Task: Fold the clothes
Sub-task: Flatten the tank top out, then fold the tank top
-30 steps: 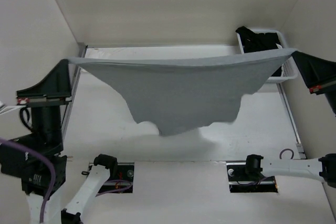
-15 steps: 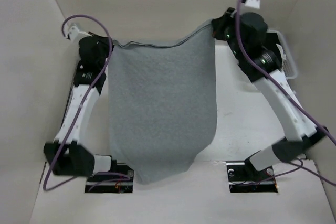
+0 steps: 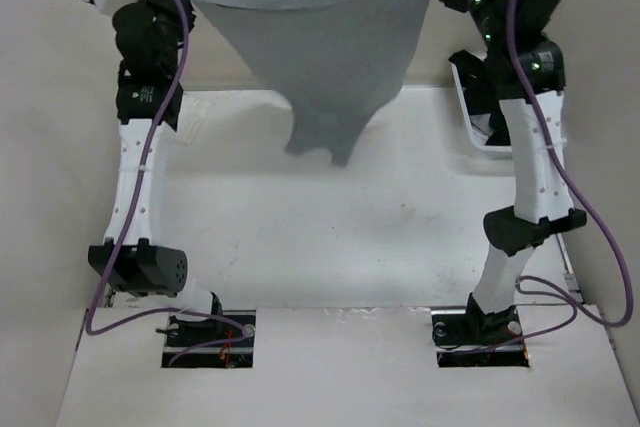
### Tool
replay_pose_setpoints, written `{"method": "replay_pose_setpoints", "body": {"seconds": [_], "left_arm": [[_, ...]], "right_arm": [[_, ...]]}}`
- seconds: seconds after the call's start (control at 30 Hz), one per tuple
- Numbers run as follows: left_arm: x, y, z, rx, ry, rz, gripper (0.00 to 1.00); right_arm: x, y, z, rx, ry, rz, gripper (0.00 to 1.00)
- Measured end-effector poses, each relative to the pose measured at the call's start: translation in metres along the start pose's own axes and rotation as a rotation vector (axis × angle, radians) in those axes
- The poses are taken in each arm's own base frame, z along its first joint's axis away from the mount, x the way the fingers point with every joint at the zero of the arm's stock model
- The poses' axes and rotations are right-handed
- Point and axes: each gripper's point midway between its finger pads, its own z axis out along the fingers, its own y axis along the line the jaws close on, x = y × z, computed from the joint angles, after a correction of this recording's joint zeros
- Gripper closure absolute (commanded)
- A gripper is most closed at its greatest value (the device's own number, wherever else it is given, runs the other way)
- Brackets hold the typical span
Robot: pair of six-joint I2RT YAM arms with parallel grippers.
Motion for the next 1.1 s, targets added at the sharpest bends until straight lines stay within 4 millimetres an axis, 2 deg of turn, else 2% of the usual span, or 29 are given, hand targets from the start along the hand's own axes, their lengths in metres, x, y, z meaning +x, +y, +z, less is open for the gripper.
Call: {"method": "replay_pose_setpoints", "body": {"seconds": [0.07,0.13,0.2,0.27,0.33,0.4,0.43,0.47,0.53,0.57,0.63,0.7,0.77,0.8,0.97,1.03,1.1], "left_arm": [[-0.031,-0.026,-0.016,0.06,-0.06,0.0,0.99],[-0.058,-0.047,-0.035,0.112,-0.116,0.005,0.99],[-0.077,-0.062,-0.052,0.15,-0.156,0.011,0.99],[-0.088,-0.07,-0.068,0.179,-0.186,0.013,0.99],[-0.083,-0.061,-0.079,0.175,-0.188,0.016,0.99],[-0.064,-0.043,-0.089,0.152,-0.164,0.017,0.99],[-0.049,-0.029,-0.094,0.134,-0.142,0.019,0.98],[-0.026,-0.008,-0.1,0.098,-0.103,0.025,0.98],[0.024,0.038,-0.118,0.031,-0.017,0.036,0.98],[0.054,0.066,-0.13,-0.017,0.042,0.046,0.98],[0.105,0.116,-0.162,-0.093,0.148,0.062,0.98],[0.139,0.161,-0.202,-0.165,0.23,0.079,0.98],[0.152,0.187,-0.237,-0.204,0.269,0.088,0.98],[0.151,0.191,-0.252,-0.201,0.266,0.086,0.98],[0.126,0.179,-0.3,-0.119,0.202,0.043,0.99],[0.13,0.184,-0.314,-0.131,0.226,0.034,0.99],[0.14,0.191,-0.324,-0.154,0.275,0.027,0.99]], "right_arm": [[-0.036,0.013,-0.023,-0.037,-0.075,0.017,1.0],[-0.062,0.025,-0.046,-0.072,-0.126,0.028,1.0],[-0.076,0.031,-0.065,-0.091,-0.15,0.032,1.0],[-0.074,0.029,-0.082,-0.086,-0.143,0.033,1.0],[-0.049,0.013,-0.098,-0.049,-0.092,0.029,1.0],[-0.009,-0.006,-0.111,-0.007,-0.023,0.025,1.0],[0.026,-0.021,-0.119,0.02,0.031,0.024,1.0],[0.049,-0.03,-0.127,0.04,0.075,0.019,1.0],[0.117,-0.049,-0.151,0.072,0.189,0.011,1.0],[0.16,-0.06,-0.17,0.085,0.265,0.0,1.0],[0.219,-0.071,-0.207,0.091,0.376,-0.017,1.0],[0.257,-0.078,-0.244,0.081,0.455,-0.03,1.0],[0.273,-0.077,-0.275,0.052,0.495,-0.025,1.0],[0.274,-0.073,-0.289,0.029,0.498,-0.01,1.0],[0.265,-0.051,-0.35,-0.103,0.532,0.12,1.0],[0.277,-0.05,-0.373,-0.13,0.603,0.162,1.0],[0.299,-0.054,-0.392,-0.127,0.69,0.166,1.0]]}}
